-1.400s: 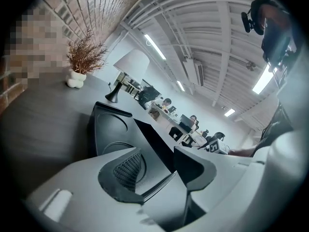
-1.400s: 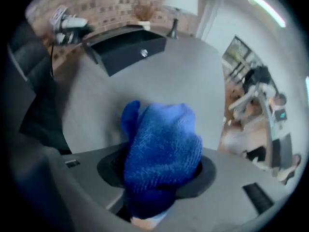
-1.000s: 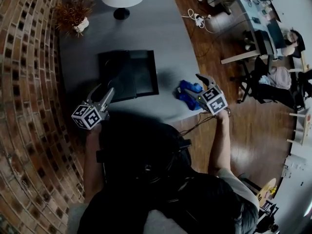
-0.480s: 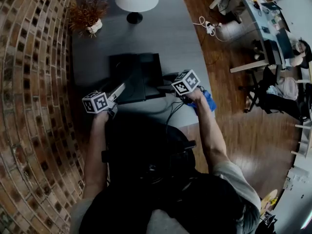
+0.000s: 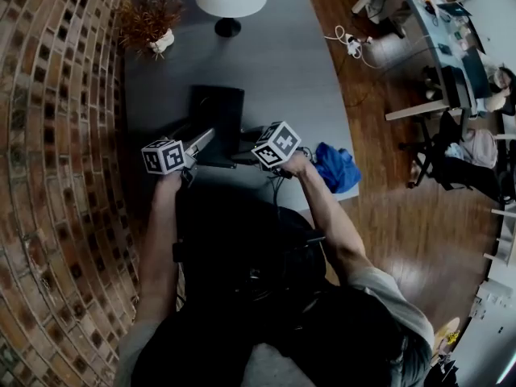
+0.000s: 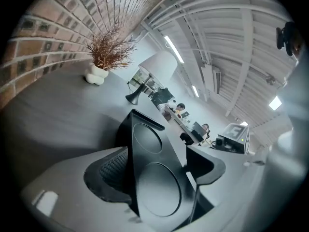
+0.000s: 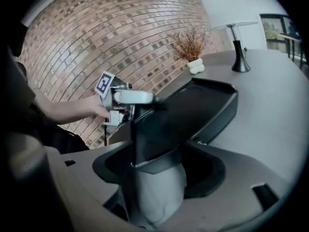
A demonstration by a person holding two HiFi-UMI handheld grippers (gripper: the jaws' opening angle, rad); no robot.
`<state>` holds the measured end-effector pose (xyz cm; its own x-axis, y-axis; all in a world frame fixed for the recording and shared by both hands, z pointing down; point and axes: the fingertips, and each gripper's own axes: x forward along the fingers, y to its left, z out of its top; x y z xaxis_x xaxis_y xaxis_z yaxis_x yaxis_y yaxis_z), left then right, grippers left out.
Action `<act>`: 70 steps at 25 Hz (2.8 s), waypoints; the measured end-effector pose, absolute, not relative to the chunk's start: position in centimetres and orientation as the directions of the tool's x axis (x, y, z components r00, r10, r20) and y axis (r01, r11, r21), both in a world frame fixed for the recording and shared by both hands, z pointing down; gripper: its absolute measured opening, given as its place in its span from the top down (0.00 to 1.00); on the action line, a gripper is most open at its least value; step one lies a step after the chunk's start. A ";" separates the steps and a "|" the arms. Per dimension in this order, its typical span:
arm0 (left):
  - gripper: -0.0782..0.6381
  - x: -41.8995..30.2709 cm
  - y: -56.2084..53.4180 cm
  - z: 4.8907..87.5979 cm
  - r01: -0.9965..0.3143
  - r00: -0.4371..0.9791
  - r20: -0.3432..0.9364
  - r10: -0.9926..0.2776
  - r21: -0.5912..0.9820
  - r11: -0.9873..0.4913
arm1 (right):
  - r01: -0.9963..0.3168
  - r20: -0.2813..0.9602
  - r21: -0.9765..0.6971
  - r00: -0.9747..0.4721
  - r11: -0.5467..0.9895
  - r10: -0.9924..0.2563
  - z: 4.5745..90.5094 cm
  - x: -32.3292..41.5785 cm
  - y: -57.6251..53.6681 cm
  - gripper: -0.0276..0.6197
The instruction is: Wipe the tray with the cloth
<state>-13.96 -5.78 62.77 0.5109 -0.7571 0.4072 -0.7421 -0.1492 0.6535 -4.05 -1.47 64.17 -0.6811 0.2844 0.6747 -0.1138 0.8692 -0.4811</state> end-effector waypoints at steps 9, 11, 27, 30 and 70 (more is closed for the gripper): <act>0.38 -19.0 -3.2 60.2 -0.778 0.311 0.371 -0.875 0.628 -0.010 | -0.161 0.622 -0.409 -0.770 0.898 0.145 60.6 -2.2 -7.9 0.48; 0.40 -20.4 1.1 60.6 -0.721 0.178 0.379 -0.908 0.678 0.142 | -0.220 0.640 -0.317 -0.767 0.923 0.038 59.7 -2.4 -12.7 0.48; 0.28 -20.9 -8.4 63.1 -0.616 0.285 0.370 -0.885 0.777 0.127 | -0.305 0.748 -0.431 -0.648 0.849 0.147 66.5 -4.0 -17.5 0.47; 0.28 -22.1 -12.9 62.9 -0.653 0.338 0.378 -0.862 0.754 0.075 | -0.388 0.721 -0.456 -0.688 0.801 0.078 66.3 -3.4 -17.7 0.47; 0.38 -14.9 -0.2 43.3 -0.674 0.422 -0.097 -0.901 0.631 -0.383 | -0.531 0.259 -0.366 -0.847 0.764 -0.465 46.8 3.0 -9.4 0.70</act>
